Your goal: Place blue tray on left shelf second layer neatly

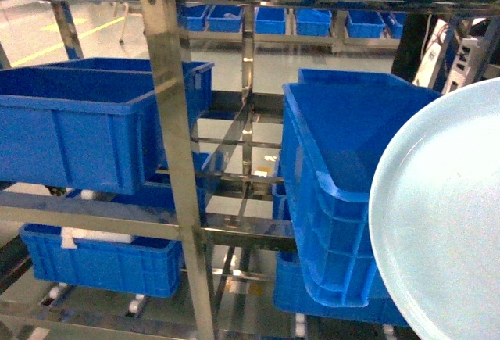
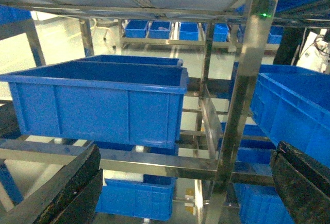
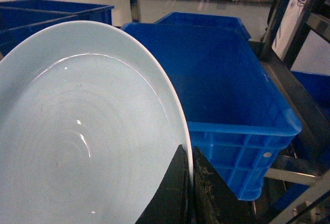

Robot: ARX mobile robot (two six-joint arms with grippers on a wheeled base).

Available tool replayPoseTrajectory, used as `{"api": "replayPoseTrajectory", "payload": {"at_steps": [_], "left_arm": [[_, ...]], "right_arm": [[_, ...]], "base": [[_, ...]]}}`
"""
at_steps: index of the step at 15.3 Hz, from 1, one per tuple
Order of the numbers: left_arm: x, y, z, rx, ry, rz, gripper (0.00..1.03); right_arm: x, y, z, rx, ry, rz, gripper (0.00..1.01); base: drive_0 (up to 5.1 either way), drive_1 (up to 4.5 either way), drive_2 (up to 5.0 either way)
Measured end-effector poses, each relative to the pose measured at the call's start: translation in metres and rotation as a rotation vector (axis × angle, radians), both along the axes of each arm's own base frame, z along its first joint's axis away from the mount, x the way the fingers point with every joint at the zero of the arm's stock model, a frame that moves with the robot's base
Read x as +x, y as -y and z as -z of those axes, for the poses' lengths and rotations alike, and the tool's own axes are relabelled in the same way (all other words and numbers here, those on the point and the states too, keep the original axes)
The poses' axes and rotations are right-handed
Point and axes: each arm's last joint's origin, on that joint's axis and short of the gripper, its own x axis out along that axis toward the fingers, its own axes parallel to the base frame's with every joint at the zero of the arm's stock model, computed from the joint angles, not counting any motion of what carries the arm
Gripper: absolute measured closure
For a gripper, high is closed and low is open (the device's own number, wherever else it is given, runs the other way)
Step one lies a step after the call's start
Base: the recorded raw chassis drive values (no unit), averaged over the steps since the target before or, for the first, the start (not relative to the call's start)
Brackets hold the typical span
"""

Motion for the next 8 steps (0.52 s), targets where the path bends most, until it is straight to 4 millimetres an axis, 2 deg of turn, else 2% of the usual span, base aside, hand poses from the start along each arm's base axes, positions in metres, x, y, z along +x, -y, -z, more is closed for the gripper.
{"api": "replayPoseTrajectory", "payload": {"at_steps": [2, 7, 8], "left_arm": [[0.0, 0.0, 0.0002, 0.0, -0.002, 0.0, 0.05], [0.0, 0.0, -0.0002, 0.0, 0.002, 0.0, 0.05], [0.0, 0.0, -0.0001, 0.0, 0.001, 0.0, 0.05]], "right_arm": [[-0.0005, 0.0, -0.0008, 0.0, 0.006, 0.0, 0.99], [-0.0004, 0.0, -0.0008, 0.0, 0.006, 0.0, 0.99], [-0.0004, 0.0, -0.0008, 0.0, 0.006, 0.0, 0.99]], "base": [[-1.2, 3.0, -5.3], [0.2, 4.37, -3.9], [0.0, 0.0, 0.0]]}}
